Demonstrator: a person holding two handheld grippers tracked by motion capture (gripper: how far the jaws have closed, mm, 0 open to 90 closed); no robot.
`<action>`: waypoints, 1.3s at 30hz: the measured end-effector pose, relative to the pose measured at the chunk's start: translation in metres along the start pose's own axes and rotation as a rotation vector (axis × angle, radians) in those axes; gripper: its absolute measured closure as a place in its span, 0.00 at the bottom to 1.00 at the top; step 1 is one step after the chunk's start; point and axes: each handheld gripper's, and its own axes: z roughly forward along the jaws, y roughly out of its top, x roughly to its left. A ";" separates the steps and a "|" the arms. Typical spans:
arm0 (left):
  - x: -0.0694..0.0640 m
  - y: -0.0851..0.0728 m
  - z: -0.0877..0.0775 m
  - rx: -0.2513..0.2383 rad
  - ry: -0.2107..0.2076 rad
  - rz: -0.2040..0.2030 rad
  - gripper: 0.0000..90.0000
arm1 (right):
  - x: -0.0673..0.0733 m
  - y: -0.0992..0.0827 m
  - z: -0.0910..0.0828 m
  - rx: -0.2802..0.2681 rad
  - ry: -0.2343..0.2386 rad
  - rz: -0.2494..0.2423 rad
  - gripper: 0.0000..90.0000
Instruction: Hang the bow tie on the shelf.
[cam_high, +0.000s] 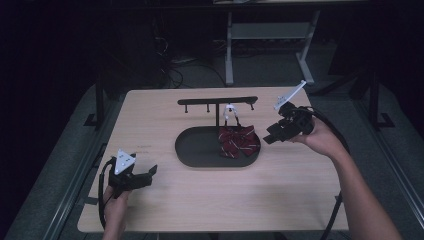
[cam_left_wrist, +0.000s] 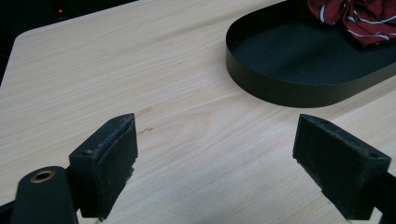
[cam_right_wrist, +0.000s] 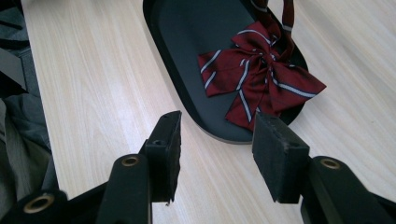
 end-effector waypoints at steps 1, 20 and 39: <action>0.000 0.000 0.000 0.001 0.000 -0.001 0.15 | 0.000 -0.001 0.000 0.002 0.003 0.002 0.57; 0.000 0.000 0.000 0.000 0.000 0.002 0.15 | 0.002 -0.024 0.005 -0.010 0.004 0.034 0.56; -0.001 0.000 0.000 0.001 0.001 0.005 0.15 | 0.003 -0.047 0.015 -0.024 0.021 0.065 0.56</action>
